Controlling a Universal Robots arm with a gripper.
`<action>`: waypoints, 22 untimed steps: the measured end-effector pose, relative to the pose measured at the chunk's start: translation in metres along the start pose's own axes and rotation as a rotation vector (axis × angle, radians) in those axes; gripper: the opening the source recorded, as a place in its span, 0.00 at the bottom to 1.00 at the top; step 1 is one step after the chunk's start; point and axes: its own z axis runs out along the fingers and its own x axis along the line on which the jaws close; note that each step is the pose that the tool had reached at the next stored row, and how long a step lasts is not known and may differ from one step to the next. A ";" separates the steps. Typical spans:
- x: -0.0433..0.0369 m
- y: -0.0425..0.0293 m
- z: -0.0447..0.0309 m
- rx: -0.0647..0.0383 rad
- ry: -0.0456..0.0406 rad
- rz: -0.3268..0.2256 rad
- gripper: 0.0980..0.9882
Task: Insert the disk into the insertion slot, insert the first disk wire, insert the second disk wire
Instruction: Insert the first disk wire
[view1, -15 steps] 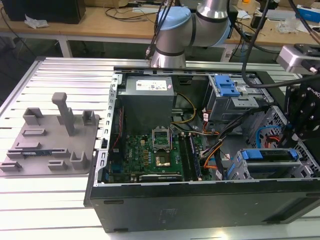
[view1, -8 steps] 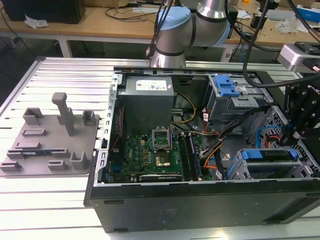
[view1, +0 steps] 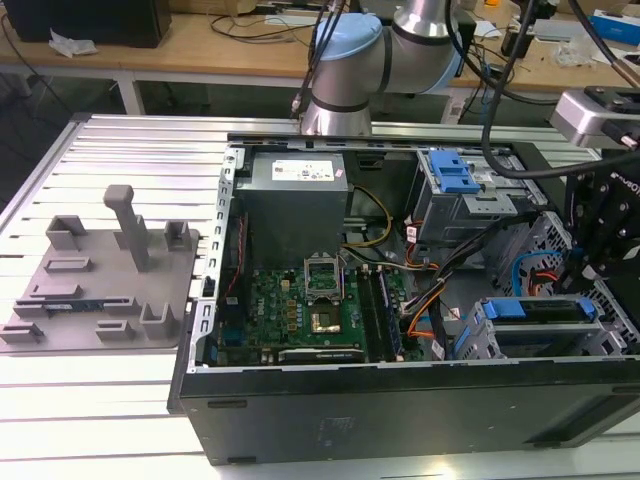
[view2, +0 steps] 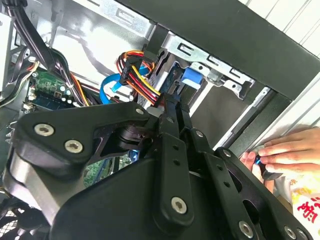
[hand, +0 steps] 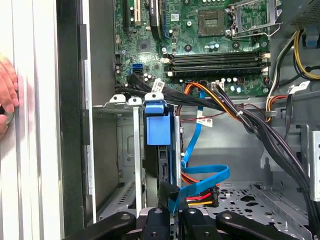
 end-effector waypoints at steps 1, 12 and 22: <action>0.0001 -0.0005 0.0000 0.000 0.0001 0.000 0.07; 0.0009 -0.0013 0.0040 0.000 0.0000 0.000 0.07; 0.0006 -0.0014 0.0070 -0.001 0.0002 0.012 0.07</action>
